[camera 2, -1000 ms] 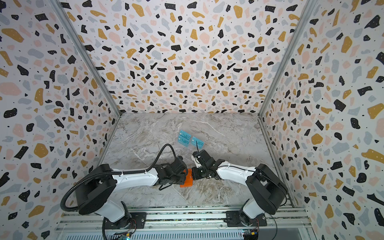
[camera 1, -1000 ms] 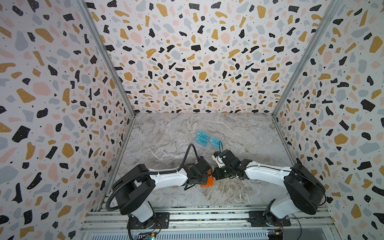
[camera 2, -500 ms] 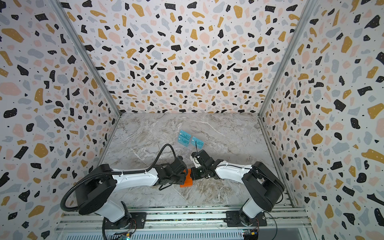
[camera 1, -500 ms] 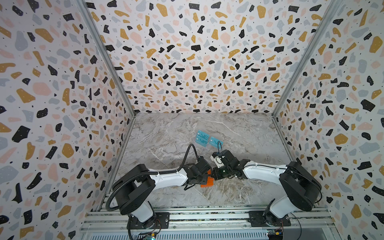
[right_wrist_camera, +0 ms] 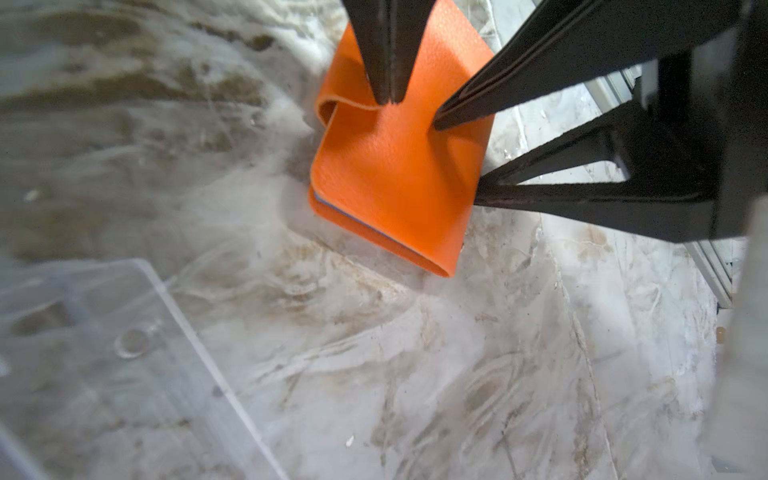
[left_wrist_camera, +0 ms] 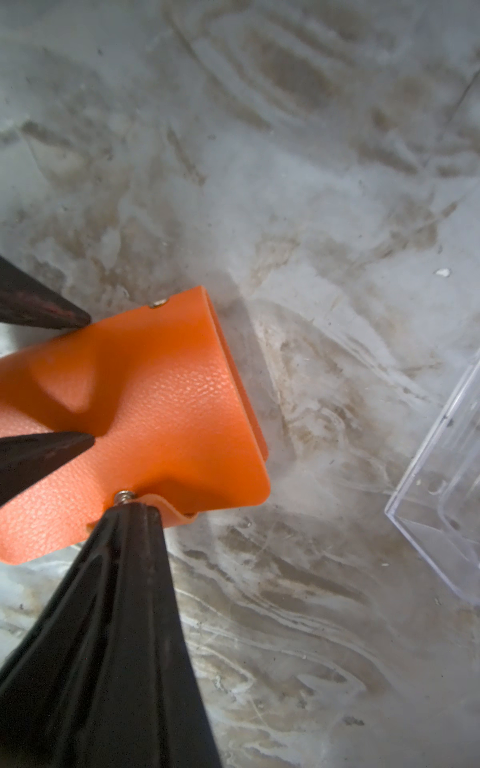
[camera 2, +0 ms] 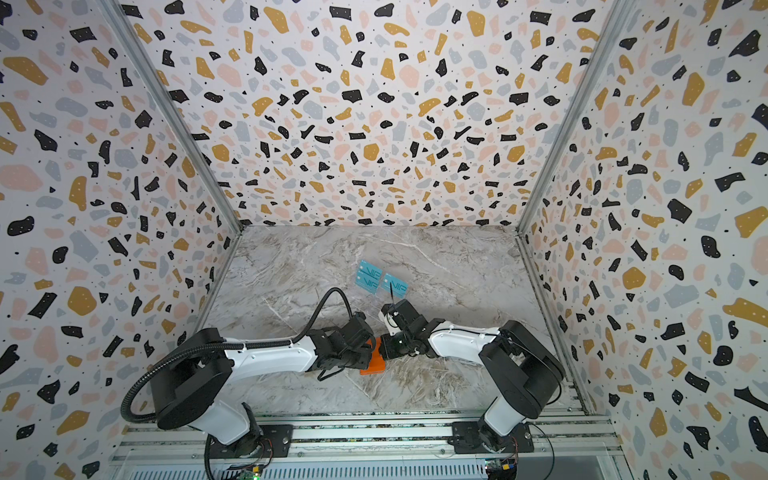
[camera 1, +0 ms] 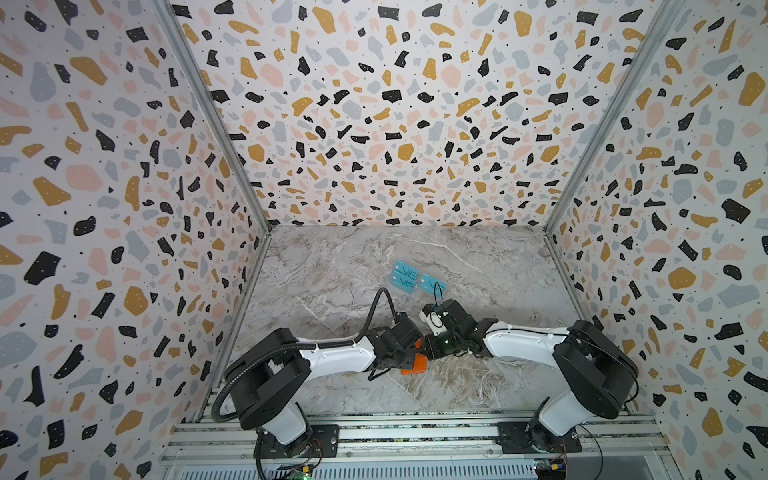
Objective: Put the credit cards into the card holder
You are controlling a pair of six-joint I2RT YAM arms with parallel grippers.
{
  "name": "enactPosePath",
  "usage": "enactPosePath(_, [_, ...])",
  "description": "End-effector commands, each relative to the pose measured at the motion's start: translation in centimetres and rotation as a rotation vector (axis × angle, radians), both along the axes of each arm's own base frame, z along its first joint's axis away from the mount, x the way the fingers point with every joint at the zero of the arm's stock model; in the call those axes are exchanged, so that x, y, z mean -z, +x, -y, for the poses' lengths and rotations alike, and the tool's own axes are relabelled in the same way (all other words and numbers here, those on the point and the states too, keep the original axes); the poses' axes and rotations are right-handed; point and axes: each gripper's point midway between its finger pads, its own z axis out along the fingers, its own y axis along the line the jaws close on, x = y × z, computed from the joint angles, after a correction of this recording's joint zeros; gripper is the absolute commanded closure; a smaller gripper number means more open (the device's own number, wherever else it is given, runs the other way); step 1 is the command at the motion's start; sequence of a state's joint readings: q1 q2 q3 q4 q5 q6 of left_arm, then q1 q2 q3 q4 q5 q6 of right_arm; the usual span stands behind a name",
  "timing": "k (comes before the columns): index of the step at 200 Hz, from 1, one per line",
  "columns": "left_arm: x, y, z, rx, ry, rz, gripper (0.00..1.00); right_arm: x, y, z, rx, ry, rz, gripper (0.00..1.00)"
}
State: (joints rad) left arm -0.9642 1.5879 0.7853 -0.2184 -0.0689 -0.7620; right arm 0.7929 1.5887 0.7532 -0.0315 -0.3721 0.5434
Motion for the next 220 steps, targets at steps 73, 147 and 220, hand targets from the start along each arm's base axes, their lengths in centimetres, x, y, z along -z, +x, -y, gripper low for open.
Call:
enactPosePath(73, [2.5, -2.3, -2.4, 0.028, 0.102, -0.088, 0.57, 1.4, -1.6, 1.2, -0.026, -0.104, -0.025, 1.0])
enactPosePath(147, [2.5, -2.3, -2.4, 0.028, 0.102, -0.089, 0.57, 1.6, -2.1, 1.4, -0.038, -0.13, -0.027, 1.0])
enactPosePath(220, [2.6, -2.3, -2.3, 0.029, 0.102, -0.089, 0.57, 2.2, -2.8, 1.6, -0.046, -0.157, -0.038, 1.0])
